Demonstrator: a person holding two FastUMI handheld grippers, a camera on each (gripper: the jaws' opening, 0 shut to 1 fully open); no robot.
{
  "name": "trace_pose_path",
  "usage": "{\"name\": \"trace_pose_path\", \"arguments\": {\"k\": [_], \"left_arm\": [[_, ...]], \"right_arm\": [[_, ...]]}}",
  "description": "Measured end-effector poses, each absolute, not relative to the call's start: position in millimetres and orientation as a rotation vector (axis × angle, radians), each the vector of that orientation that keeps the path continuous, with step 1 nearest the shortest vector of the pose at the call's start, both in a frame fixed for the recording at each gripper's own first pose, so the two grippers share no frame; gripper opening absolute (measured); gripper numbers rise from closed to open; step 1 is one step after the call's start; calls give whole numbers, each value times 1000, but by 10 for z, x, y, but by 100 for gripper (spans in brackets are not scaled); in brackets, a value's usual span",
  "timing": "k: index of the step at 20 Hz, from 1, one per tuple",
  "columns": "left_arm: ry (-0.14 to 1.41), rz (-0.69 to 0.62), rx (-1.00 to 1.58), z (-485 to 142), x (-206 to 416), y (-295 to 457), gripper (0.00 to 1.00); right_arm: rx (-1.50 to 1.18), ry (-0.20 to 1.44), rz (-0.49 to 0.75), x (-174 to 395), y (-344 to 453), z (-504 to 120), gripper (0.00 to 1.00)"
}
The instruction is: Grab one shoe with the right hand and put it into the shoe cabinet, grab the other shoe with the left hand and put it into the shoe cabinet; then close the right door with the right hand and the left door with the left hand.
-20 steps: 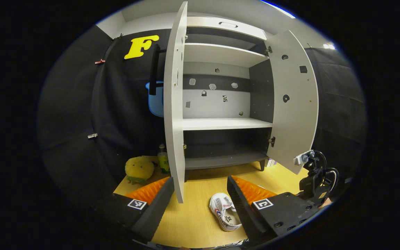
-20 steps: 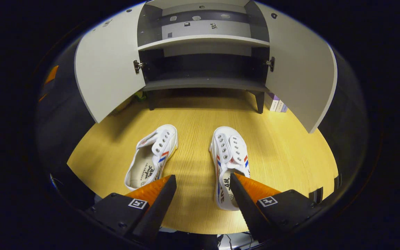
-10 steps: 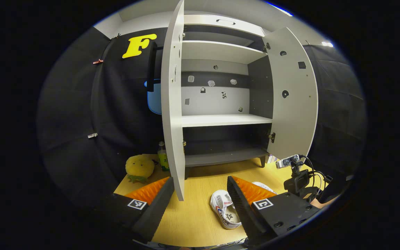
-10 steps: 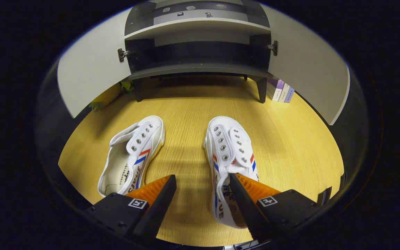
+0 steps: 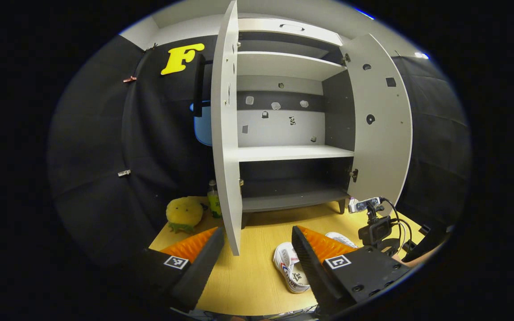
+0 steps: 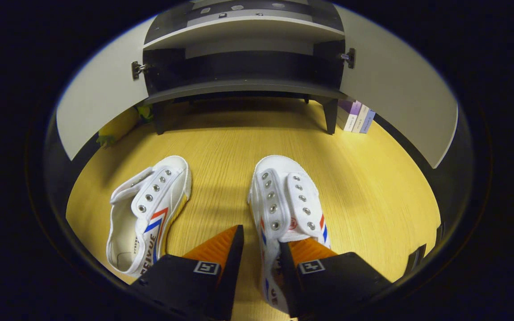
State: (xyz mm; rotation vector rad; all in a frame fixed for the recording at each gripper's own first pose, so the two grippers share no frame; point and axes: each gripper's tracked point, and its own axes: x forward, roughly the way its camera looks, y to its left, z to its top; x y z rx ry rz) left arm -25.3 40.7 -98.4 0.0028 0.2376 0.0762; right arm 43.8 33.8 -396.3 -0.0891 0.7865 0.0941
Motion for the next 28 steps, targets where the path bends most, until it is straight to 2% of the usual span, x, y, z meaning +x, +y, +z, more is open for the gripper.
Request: {"name": "trace_pose_path", "arguments": {"k": [2,4,5,7,8,14,21,28], "left_arm": [[242,86,3,-999,-288,412,95],[242,83,1,-999,-296,365,95],[241,81,3,-1001,-301,343,95],[239,80,22,-997,-311,305,95],[237,81,31,-986,-310,291,95],[235,88,38,-999,-334,153,95],[237,69,22,-1028,-282,75,95],[223,55,14,-1022,-240,170,95]], "right_arm": [[-76,795,109,430,336,-3953,28],[-69,805,139,426,375,-3954,28],[-81,806,145,434,378,-3966,16],[-91,802,190,438,451,-3951,14],[-87,807,204,441,456,-4002,7],[3,820,204,476,477,-3877,5],[33,729,203,553,508,-3380,5],[-64,525,244,747,659,-2246,5]]}}
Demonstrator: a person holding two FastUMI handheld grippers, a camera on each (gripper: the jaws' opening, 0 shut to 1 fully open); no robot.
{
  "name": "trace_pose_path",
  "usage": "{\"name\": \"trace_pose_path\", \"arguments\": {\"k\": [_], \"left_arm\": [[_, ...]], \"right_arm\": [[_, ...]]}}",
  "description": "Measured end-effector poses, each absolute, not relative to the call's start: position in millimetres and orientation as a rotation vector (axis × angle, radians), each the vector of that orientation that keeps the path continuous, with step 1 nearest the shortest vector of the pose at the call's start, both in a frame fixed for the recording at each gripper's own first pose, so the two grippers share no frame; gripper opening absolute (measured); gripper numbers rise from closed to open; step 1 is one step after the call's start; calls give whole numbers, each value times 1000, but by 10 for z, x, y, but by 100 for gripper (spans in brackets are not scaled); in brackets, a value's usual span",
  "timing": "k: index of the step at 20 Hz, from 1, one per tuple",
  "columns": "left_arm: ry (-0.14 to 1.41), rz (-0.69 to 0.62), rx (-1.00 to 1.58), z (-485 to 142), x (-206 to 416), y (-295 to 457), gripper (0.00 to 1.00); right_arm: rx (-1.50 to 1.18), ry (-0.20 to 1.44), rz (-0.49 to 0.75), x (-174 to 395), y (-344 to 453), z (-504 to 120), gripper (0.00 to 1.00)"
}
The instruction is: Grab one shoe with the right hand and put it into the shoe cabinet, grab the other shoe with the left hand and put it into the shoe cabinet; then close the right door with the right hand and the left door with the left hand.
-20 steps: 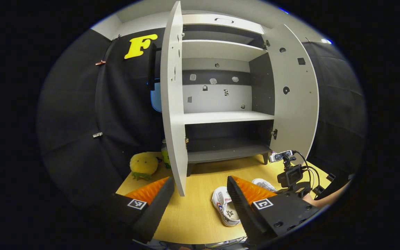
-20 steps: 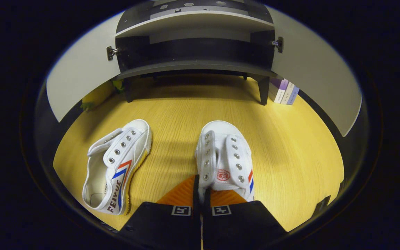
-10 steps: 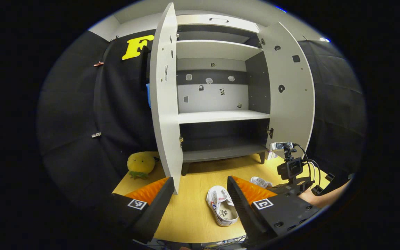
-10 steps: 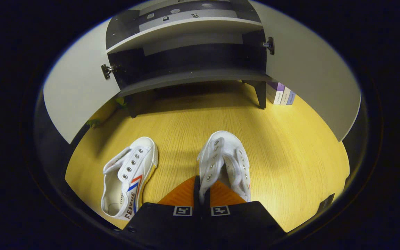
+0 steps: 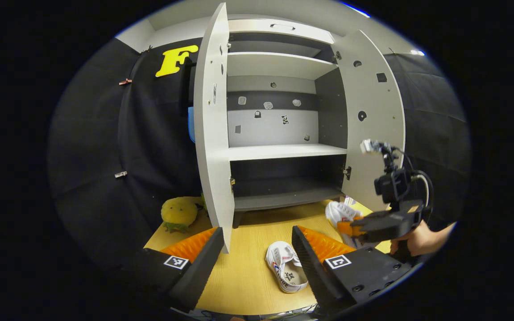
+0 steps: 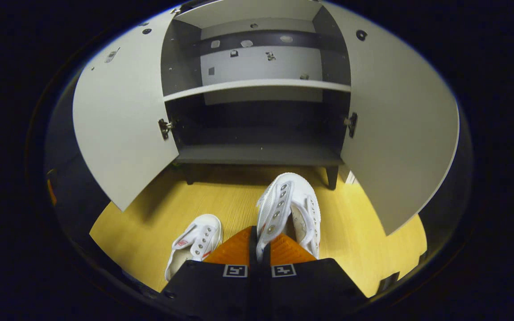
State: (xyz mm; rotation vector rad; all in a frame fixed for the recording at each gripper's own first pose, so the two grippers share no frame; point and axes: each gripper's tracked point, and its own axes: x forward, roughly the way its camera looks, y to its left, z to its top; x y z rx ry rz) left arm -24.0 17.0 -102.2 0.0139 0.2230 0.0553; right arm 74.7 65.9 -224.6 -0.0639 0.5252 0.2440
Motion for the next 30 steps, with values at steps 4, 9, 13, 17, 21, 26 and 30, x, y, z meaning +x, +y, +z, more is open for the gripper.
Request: {"name": "trace_pose_path", "arguments": {"k": [4,9,13,17,21,26,30], "left_arm": [[223,47,22,-1004,-186,213,95],[164,20,46,-802,-58,188,95],[140,15,49,-706,3,176,95],[149,23,36,-696,88,183,95],[93,73,34,-438,216,300,95],[126,133,-15,-355,310,397,95],[113,203,-55,-197,349,526,95]], "right_arm": [[-98,420,248,939,812,-1485,5],[-165,273,281,1386,976,-674,5],[-241,193,290,1914,1054,-110,5],[-302,147,304,2453,1126,290,5],[-361,164,319,3071,1187,325,5],[-371,250,328,3819,1275,131,5],[-379,373,316,4256,1208,-173,5]]}}
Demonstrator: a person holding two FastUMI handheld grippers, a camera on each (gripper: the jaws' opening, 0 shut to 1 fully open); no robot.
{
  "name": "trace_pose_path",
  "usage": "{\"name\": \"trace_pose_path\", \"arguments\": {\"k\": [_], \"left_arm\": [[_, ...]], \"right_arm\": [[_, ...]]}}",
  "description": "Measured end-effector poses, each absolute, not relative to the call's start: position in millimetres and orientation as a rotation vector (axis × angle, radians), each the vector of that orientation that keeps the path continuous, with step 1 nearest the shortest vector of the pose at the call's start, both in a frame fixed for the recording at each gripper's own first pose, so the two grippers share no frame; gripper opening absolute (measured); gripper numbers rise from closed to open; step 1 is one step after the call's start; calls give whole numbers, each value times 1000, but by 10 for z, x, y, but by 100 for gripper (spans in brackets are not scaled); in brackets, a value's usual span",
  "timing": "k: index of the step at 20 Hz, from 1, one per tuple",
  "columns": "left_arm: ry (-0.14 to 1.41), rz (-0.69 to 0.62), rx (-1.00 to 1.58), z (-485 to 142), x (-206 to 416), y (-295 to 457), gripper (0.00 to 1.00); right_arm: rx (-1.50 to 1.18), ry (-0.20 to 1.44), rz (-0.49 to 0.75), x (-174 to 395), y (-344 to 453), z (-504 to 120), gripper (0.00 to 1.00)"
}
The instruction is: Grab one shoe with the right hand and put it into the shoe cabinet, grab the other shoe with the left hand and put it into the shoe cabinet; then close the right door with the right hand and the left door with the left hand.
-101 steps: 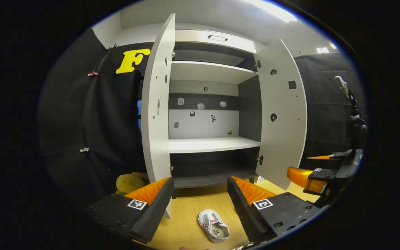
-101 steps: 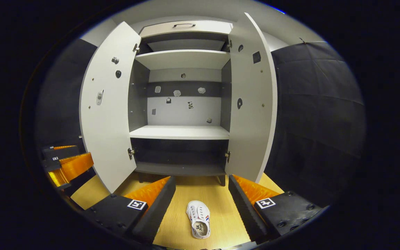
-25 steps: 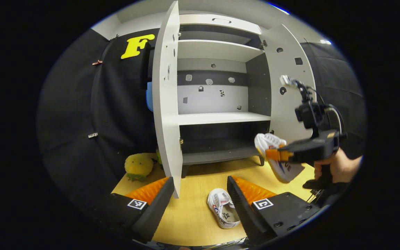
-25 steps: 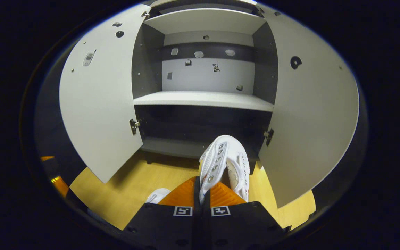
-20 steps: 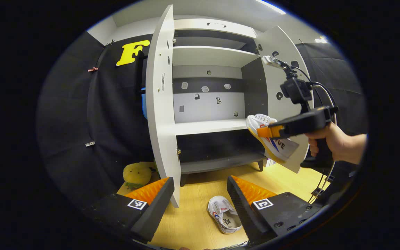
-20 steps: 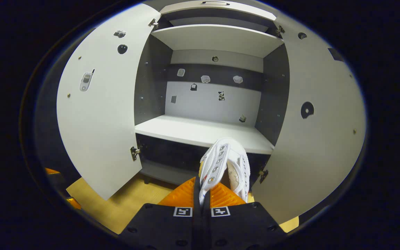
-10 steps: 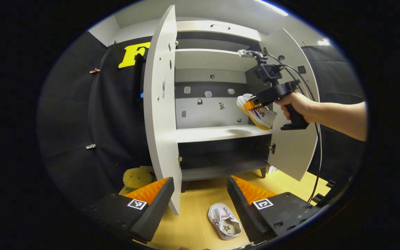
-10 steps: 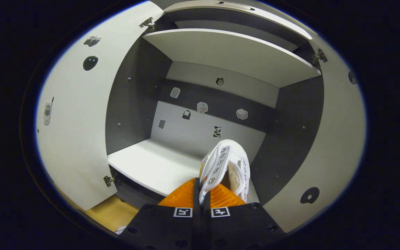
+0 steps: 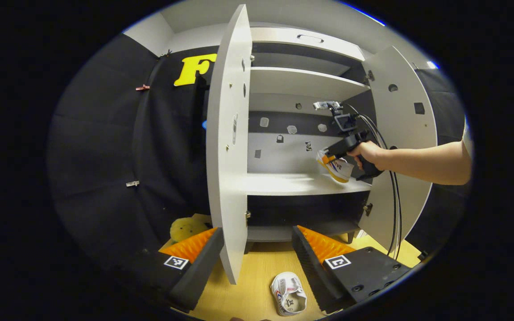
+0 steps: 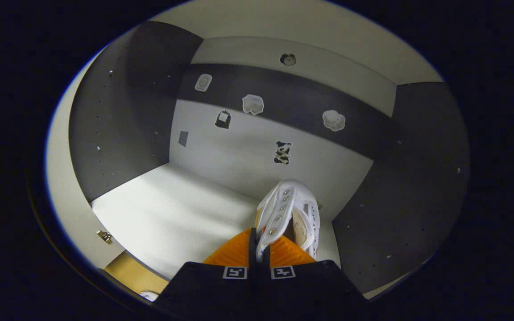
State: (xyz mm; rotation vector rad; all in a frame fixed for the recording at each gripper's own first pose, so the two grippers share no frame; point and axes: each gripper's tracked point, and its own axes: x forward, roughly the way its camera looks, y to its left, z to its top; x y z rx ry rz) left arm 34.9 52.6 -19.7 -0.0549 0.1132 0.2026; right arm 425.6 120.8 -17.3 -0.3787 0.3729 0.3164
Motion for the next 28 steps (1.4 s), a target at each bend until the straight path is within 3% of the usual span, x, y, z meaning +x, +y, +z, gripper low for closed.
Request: {"name": "trace_pose_path", "arguments": {"k": [6,13,15,16,17,19,20,28], "left_arm": [[109,238,-51,-129,480,487,95],[125,239,15,-203,434,246,95],[133,225,32,-231,422,210,95],[135,217,35,-242,422,199,95],[137,211,36,-263,418,191,95],[147,197,20,-327,411,180,95],[157,186,5,-378,400,171,95],[245,128,-31,-935,302,298,95]], "right_arm": [[-401,486,357,4457,1325,-582,5],[-385,552,315,4442,1347,-708,8],[-322,584,341,4306,1378,-700,24],[-292,588,347,4219,1371,-654,41],[-267,585,354,4138,1362,-601,51],[-241,552,354,3944,1315,-449,91],[-245,515,349,3898,1276,-381,99],[-174,248,304,2957,909,240,98]]}}
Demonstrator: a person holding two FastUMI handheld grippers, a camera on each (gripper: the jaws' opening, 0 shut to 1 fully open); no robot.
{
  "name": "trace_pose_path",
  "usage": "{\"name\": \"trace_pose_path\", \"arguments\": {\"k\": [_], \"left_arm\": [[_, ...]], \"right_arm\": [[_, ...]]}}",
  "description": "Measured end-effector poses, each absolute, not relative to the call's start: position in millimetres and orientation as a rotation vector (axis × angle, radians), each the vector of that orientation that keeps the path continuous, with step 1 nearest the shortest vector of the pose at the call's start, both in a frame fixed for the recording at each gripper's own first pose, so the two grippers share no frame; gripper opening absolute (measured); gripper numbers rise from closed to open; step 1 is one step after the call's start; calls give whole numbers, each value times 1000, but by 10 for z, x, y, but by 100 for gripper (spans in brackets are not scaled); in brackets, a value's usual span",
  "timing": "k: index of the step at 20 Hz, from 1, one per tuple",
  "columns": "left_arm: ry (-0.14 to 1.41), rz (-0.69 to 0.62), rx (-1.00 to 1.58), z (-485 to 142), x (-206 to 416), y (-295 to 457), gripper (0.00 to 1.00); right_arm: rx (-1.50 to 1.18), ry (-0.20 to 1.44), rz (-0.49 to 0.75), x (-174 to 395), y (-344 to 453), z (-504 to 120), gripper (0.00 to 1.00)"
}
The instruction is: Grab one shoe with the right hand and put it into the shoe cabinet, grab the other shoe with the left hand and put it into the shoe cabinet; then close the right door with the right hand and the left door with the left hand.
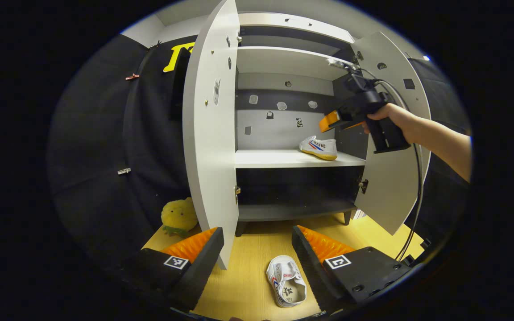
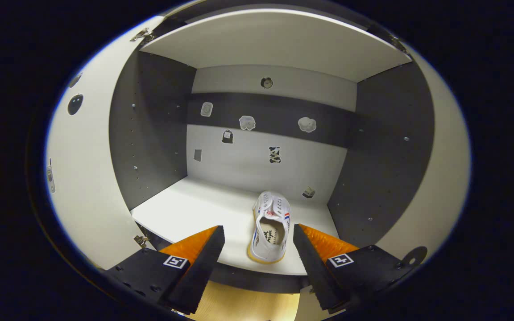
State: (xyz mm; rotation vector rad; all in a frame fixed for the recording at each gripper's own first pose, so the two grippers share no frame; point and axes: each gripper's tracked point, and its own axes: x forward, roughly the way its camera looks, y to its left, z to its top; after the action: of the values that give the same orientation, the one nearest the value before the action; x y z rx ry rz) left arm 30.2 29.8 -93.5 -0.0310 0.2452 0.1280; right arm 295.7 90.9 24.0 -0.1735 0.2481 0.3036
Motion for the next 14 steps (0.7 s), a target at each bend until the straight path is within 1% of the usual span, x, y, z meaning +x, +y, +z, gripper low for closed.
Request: {"name": "trace_pose_path", "arguments": {"k": [4,7,10,12,14], "left_arm": [[305,59,-45,-1322,261,256,95],[363,-12,-79,-1682,230,181,95],[424,-64,-65,-2046,204,146,95],[486,-94,-56,-2335,187,101,95],[529,-121,-62,-2575,216,39,95]], "right_arm": [[-57,212,286,2389,777,-66,98],[-79,192,252,1959,594,-410,98],[-105,264,229,1469,460,-871,98],[-90,350,227,1120,415,-1242,98],[-88,415,200,848,313,-1520,98]]}}
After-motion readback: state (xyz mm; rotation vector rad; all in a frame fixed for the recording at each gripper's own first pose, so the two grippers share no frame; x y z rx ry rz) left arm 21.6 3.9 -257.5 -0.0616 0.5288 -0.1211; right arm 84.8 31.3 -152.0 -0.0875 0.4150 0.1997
